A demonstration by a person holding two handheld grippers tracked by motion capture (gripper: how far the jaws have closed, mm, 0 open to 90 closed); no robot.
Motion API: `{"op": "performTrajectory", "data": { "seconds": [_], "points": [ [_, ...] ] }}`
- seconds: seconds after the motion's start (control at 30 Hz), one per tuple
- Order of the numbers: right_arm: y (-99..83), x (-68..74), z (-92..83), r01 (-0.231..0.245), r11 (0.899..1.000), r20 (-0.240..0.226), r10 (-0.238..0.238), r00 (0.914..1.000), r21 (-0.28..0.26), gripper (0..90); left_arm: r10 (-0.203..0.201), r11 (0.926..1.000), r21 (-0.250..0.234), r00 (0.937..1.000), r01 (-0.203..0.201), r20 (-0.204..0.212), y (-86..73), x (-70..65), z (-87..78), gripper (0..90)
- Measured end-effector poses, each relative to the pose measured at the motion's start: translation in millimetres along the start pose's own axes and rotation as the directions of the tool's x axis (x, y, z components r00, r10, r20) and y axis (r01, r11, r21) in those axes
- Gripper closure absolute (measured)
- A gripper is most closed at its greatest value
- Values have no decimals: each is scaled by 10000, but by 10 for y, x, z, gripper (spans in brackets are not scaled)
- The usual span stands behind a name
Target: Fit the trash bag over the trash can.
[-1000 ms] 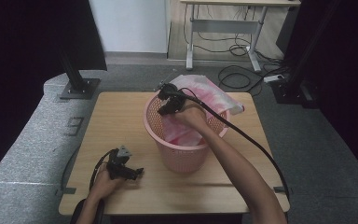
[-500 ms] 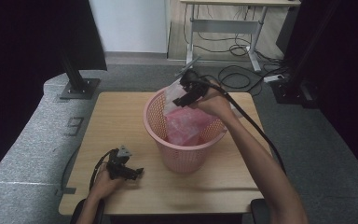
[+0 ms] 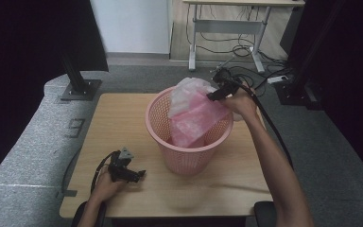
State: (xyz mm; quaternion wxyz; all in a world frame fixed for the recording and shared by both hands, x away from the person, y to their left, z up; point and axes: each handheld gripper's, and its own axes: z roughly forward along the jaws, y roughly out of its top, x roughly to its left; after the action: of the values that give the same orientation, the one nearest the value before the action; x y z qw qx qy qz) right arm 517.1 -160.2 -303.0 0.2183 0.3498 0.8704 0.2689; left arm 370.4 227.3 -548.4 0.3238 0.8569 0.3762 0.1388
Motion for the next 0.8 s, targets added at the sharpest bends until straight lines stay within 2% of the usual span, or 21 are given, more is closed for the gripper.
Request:
{"op": "performTrajectory", "data": {
  "seconds": [0.13,0.2,0.27,0.33,0.37,0.47,0.53,0.6,0.67,0.73,0.8],
  "points": [
    [-71,32,42,240,9989,-398,-224,9990,397,596,0,10000,-8,10000,0,13,0,0,0,0],
    [-87,52,37,318,9982,-411,-297,9987,507,609,6,10000,-4,10000,-6,18,0,1,0,0],
    [-90,51,0,308,9980,-365,-288,9989,554,558,9,10000,-1,10000,-9,24,0,2,0,0],
    [-60,39,-69,180,9995,-165,-176,9997,275,390,3,10000,-3,10000,-3,5,0,1,0,0],
    [-29,32,-107,204,9998,-61,-204,9998,33,347,7,10000,-1,10000,-7,18,0,1,0,0],
    [100,35,-191,228,9973,-91,-235,9997,-696,290,-1,10000,-2,10000,1,3,1,0,1,0],
    [196,53,-173,350,9948,-121,-363,9993,-962,287,-6,10000,-8,10000,6,2,1,0,1,0],
    [275,89,-85,512,9948,-113,-523,9986,-882,283,11,10000,4,10000,-11,10,1,1,0,0],
    [330,131,46,748,9959,-104,-754,9971,-500,312,12,10000,6,10000,-12,9,1,1,0,0],
    [359,157,165,789,9966,-334,-796,9963,-218,383,3,10000,-2,10000,-3,7,1,0,1,0],
    [364,159,252,769,9970,-325,-765,9965,117,505,1,10000,-4,10000,-1,3,1,0,1,0]
  ]
}}
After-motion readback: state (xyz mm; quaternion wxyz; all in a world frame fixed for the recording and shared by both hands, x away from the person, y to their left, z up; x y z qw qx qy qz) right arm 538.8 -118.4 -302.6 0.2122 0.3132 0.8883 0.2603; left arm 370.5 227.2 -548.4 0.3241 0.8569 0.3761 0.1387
